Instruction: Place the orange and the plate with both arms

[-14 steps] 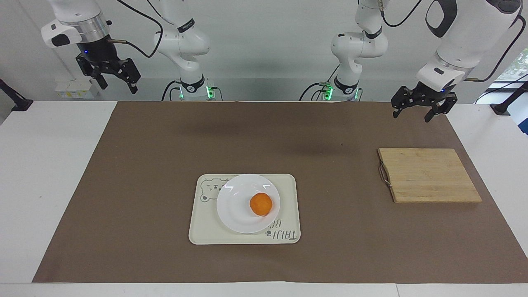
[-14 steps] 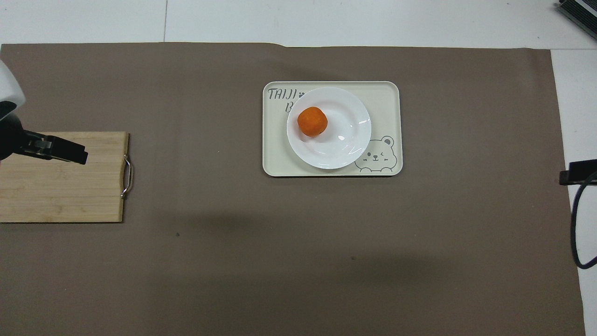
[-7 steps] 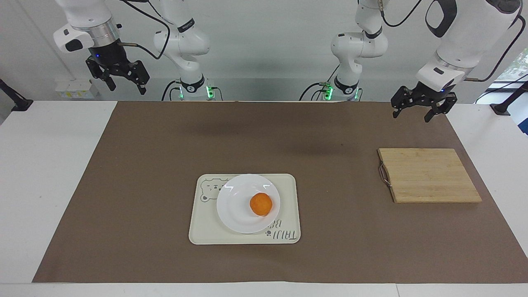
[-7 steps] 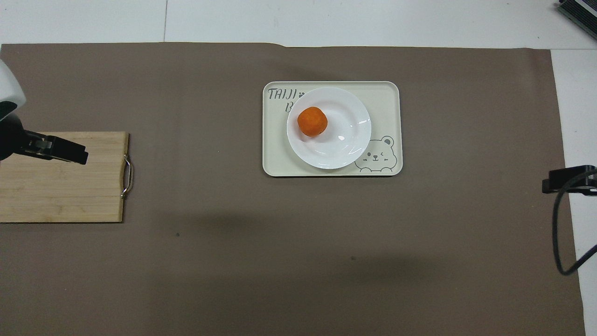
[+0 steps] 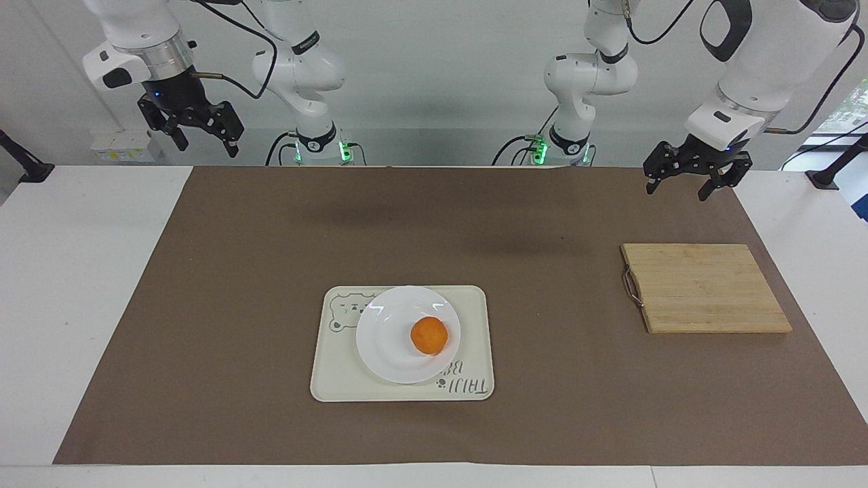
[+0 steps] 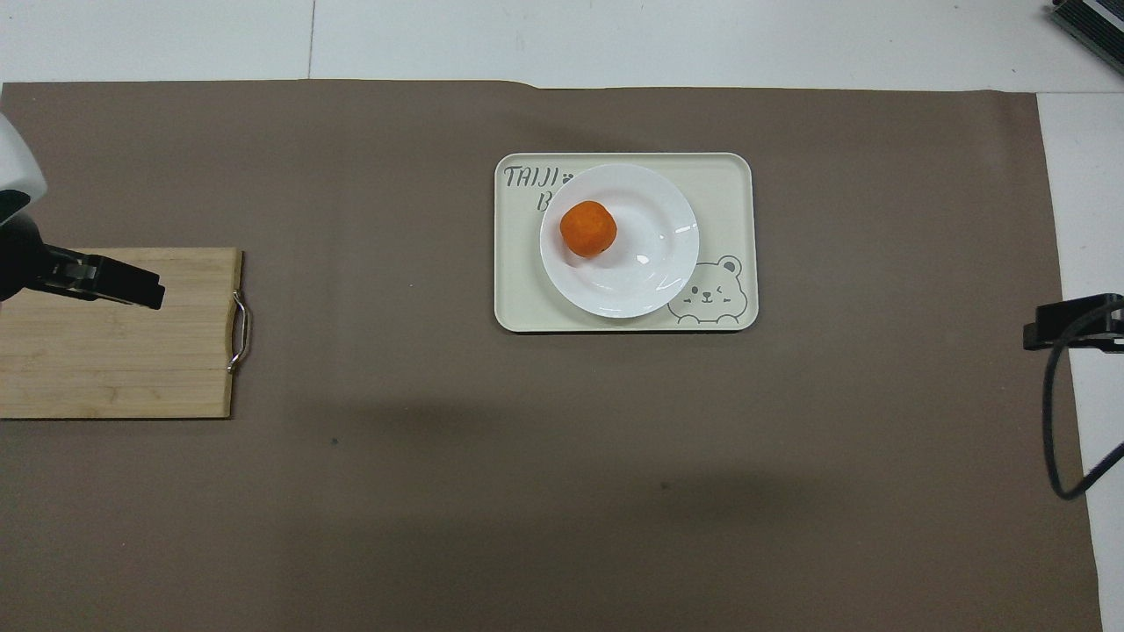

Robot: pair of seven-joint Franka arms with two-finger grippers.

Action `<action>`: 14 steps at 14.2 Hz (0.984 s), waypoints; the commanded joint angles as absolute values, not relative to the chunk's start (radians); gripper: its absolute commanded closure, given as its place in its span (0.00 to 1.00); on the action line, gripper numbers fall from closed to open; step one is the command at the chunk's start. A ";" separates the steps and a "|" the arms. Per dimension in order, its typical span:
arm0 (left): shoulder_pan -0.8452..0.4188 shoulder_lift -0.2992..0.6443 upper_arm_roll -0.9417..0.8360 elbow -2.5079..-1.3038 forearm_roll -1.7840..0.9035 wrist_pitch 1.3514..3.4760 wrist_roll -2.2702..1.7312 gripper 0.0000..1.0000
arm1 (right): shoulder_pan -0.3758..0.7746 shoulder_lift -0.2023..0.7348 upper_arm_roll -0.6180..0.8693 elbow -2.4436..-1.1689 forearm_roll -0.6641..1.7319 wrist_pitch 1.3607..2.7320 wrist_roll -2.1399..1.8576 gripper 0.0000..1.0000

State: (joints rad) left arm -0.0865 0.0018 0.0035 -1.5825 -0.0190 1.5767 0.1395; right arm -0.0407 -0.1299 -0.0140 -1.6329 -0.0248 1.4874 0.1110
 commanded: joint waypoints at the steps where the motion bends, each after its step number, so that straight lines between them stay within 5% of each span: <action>1: -0.078 -0.017 -0.003 -1.598 -0.005 1.582 0.129 0.00 | -0.041 -0.146 -0.014 -1.650 -0.020 1.474 0.097 0.00; 14: -0.087 -0.017 -0.005 -1.597 -0.005 1.582 0.135 0.00 | -0.043 -0.158 -0.015 -1.669 -0.017 1.499 0.097 0.00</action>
